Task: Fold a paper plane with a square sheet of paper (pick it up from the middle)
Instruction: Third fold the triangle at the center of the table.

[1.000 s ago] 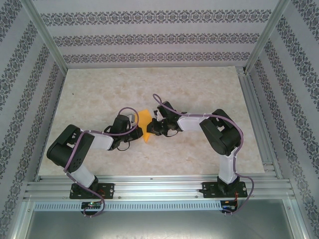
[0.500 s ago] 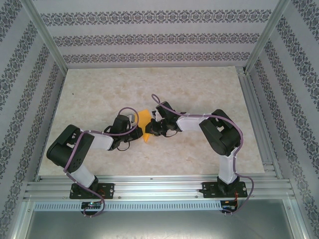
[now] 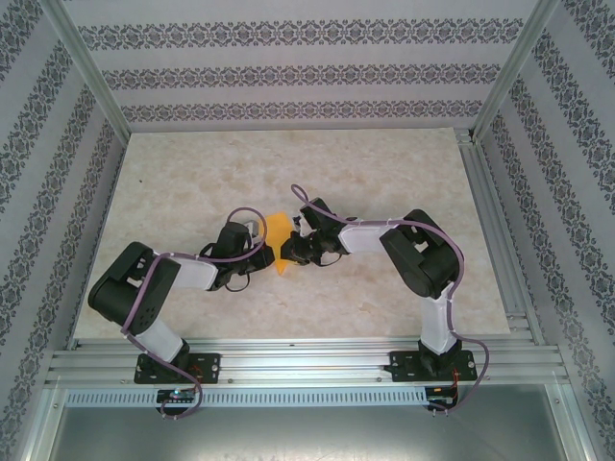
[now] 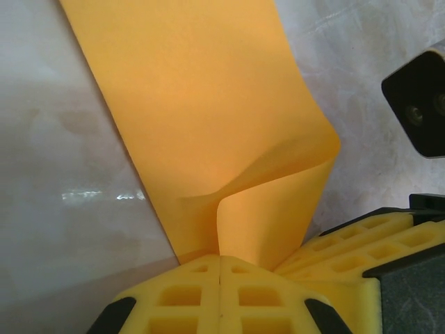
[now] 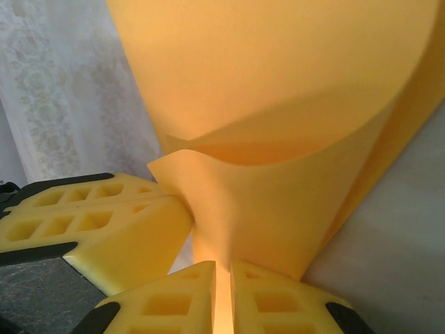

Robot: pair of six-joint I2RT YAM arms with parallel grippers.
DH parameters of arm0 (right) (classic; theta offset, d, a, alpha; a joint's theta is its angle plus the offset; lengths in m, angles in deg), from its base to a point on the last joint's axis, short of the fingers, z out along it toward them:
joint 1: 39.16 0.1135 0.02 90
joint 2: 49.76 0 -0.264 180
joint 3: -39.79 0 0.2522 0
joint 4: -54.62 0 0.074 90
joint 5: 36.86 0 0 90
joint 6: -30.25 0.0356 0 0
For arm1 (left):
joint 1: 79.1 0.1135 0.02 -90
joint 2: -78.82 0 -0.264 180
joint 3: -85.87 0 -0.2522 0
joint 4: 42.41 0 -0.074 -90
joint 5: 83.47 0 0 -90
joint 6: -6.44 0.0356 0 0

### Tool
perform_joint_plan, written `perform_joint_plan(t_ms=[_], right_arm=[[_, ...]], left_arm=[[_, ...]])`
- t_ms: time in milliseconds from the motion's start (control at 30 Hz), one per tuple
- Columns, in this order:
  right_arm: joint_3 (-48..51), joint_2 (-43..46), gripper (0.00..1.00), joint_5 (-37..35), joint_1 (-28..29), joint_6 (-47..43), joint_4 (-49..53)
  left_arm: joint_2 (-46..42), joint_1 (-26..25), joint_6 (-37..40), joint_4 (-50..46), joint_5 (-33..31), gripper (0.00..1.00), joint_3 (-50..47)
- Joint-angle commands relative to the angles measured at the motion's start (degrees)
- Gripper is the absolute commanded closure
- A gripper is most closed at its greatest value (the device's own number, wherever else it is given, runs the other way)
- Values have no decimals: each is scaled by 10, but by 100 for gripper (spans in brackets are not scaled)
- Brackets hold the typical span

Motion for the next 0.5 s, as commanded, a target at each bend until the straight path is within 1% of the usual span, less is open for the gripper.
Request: perform_joint_plan(t_ms=[0, 67, 233, 467], right_arm=[[-10, -3, 86, 0, 9, -16, 12], [-11, -5, 86, -1, 8, -16, 12], [-12, -5, 85, 4, 8, -14, 7], [-15, 20, 85, 8, 15, -14, 7]], left_arm=[[-33, 5, 15, -55, -34, 100, 3], [-30, 5, 31, -81, -45, 100, 16], [8, 4, 23, -48, -24, 100, 13], [35, 5, 33, -52, -30, 100, 19]])
